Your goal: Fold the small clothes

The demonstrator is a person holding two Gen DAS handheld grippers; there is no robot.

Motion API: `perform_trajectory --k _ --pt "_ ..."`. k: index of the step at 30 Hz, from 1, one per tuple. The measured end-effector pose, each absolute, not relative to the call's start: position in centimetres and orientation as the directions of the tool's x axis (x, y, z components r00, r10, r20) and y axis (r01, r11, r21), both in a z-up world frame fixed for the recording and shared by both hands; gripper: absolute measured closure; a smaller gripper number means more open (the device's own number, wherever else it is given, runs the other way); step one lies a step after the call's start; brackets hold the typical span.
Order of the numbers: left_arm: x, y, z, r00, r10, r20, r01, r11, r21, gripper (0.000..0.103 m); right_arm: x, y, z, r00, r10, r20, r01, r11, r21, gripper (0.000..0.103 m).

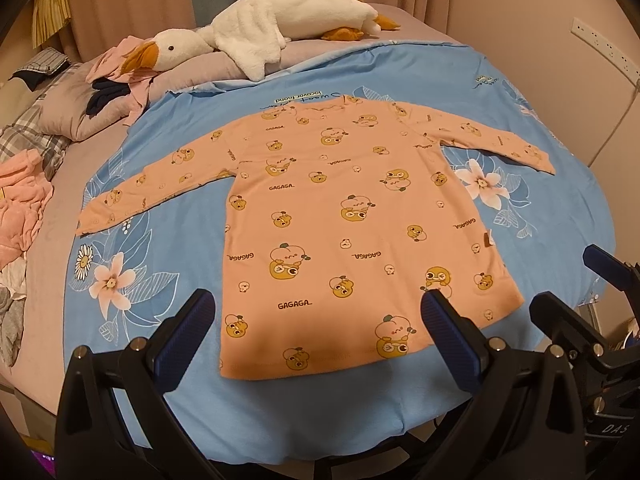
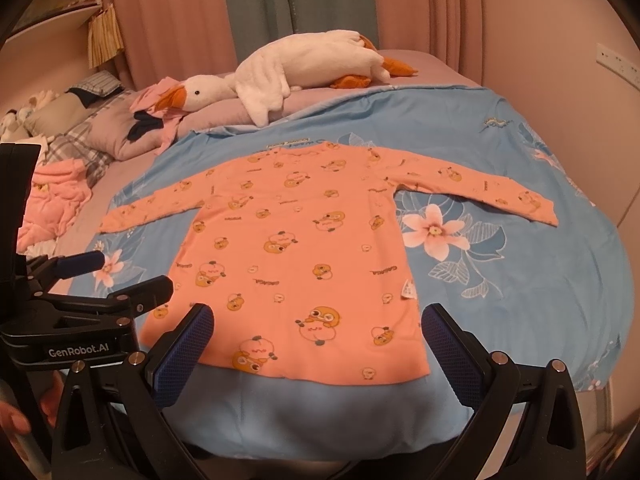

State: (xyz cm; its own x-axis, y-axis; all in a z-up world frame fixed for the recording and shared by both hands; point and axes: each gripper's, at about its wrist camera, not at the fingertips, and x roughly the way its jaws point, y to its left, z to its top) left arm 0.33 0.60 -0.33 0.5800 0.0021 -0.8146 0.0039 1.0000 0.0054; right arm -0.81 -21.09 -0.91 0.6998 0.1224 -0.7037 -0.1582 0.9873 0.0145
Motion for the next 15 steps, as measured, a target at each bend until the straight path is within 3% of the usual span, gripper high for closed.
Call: perform_trajectory --k 15 --pt "0.36 1.19 -0.50 0.582 0.008 -0.813 -0.003 1.000 0.008 0.000 -0.64 -20.90 -0.90 0.698 0.125 -0.705 -0.161 0.987 0.017 0.000"
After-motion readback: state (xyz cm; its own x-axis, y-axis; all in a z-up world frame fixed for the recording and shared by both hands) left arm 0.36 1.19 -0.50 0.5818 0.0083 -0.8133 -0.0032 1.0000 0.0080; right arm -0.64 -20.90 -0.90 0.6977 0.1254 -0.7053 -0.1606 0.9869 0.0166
